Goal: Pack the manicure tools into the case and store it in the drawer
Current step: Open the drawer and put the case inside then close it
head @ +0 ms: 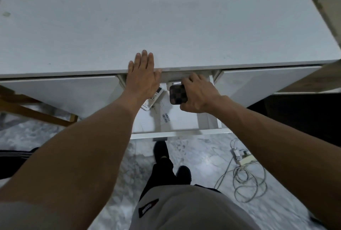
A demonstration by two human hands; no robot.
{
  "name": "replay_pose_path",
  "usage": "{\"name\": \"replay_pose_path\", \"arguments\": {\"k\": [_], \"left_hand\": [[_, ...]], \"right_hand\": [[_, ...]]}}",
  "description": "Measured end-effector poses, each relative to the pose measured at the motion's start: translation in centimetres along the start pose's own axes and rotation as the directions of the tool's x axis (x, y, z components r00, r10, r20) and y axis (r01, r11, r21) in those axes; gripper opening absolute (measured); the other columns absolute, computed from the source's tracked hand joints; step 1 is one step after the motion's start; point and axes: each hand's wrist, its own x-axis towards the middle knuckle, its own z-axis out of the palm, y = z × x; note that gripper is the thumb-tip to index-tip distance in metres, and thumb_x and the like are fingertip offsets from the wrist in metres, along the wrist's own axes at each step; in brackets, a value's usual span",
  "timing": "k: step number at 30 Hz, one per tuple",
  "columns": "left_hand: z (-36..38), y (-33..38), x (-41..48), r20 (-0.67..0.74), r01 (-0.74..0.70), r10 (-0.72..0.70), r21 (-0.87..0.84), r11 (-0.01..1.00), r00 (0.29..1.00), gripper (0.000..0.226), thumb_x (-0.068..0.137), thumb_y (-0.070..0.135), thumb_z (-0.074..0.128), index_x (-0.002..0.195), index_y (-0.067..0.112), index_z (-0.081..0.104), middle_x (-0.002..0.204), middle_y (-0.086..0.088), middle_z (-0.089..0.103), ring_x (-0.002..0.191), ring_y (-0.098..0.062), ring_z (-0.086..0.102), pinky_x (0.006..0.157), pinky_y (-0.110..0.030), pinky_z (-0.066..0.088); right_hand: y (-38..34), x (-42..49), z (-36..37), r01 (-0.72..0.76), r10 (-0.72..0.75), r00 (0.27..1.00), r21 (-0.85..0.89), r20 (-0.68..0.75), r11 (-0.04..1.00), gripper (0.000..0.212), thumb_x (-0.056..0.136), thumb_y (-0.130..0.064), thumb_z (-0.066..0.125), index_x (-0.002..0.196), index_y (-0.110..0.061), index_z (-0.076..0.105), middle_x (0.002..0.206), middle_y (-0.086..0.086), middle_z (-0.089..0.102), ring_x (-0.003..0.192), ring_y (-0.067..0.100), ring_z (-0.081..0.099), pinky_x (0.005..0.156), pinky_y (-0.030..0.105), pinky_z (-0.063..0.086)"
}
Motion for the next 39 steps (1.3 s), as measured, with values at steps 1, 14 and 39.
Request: {"name": "replay_pose_path", "arguments": {"k": [1,14,39], "left_hand": [[0.1,0.0,0.0,-0.002,0.002,-0.002,-0.001,1.0,1.0,0.062,0.104,0.039,0.023,0.155,0.007,0.007,0.164,-0.014,0.002,0.151,-0.031,0.0,0.121,-0.047,0.002],[2.1,0.4,0.0,-0.191,0.05,-0.05,-0.001,0.999,0.98,0.061,0.102,0.04,0.019,0.155,0.011,0.016,0.164,-0.011,0.01,0.152,-0.026,0.007,0.121,-0.042,0.001],[3.4,0.2,0.4,-0.267,0.075,-0.082,-0.038,0.996,0.96,0.057,0.103,0.038,0.022,0.153,0.013,0.026,0.162,-0.009,0.021,0.151,-0.024,0.014,0.121,-0.04,0.004]], "right_hand": [[0.1,0.2,0.5,-0.009,0.009,1.0,0.01,0.022,1.0,0.068,0.069,-0.042,0.07,0.125,-0.011,0.047,0.129,0.013,0.047,0.122,0.035,0.043,0.093,0.048,0.049],[0.8,7.3,7.0,-0.113,0.116,0.977,-0.024,0.18,0.993,0.067,0.076,-0.03,0.07,0.134,-0.01,0.041,0.131,0.014,0.043,0.12,0.036,0.043,0.093,0.048,0.049],[1.2,9.5,11.1,-0.161,0.148,0.971,0.058,0.187,0.985,0.071,0.082,-0.026,0.068,0.141,-0.009,0.033,0.137,0.014,0.044,0.123,0.035,0.044,0.099,0.045,0.044]]}}
